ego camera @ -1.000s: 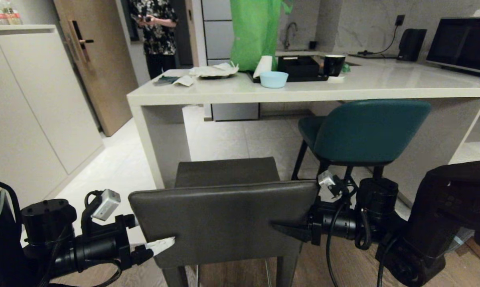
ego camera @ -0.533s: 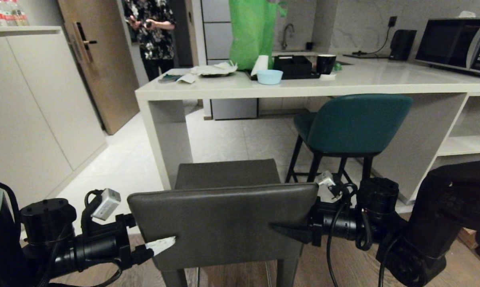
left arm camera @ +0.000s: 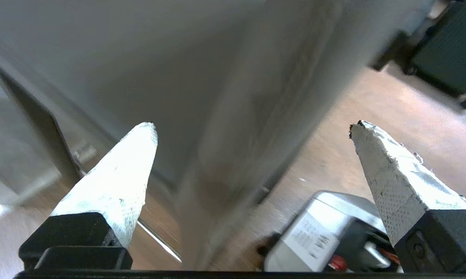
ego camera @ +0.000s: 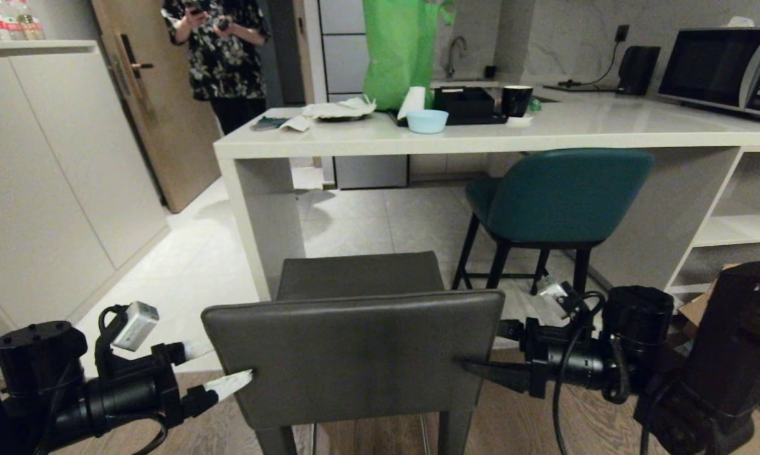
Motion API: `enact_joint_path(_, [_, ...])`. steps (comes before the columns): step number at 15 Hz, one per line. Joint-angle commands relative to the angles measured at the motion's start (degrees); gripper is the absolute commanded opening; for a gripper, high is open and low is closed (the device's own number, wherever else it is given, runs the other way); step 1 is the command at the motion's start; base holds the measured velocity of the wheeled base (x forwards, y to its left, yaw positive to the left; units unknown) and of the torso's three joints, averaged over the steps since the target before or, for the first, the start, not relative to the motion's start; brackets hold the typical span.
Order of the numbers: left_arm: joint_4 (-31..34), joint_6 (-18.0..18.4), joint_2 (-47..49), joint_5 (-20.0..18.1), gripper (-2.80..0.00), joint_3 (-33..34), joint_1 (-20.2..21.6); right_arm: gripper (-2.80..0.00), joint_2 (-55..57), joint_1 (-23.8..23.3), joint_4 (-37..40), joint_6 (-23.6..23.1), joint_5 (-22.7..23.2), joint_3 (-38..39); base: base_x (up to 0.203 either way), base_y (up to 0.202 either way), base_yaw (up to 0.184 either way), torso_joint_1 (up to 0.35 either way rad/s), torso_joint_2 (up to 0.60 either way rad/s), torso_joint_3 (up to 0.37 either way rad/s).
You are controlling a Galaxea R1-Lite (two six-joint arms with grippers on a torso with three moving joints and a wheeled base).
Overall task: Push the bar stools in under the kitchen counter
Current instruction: Pull the gray chair out from under the dining table, then pull the blue chair out from under the dining table
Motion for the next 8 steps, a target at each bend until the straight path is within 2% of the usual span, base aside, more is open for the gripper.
enact_joint_path(1, [-0.5,0.1,-2.1,-3.5,0.00,2.5,3.9,0.00,-3.4,-3.2,-0.5,-0.1,1.8,4.1,0.000,0.000,0.000,0.000,0.00,0.000])
enact_joint_path(3, [-0.5,0.1,-4.9,-8.4,0.00,5.4,7.9,0.00,-6.5,-5.6,-0.5,-0.2,2.7,8.1,0.000,0.000,0.000,0.000,0.00,0.000])
enact_joint_path(8, [-0.5,-0.3,-9.3,-9.1,0.00,7.1,10.8,0.00,-12.3,-6.3,-0.5,0.2,2.2,10.9,0.000,0.000,0.000,0.000,0.00,0.000])
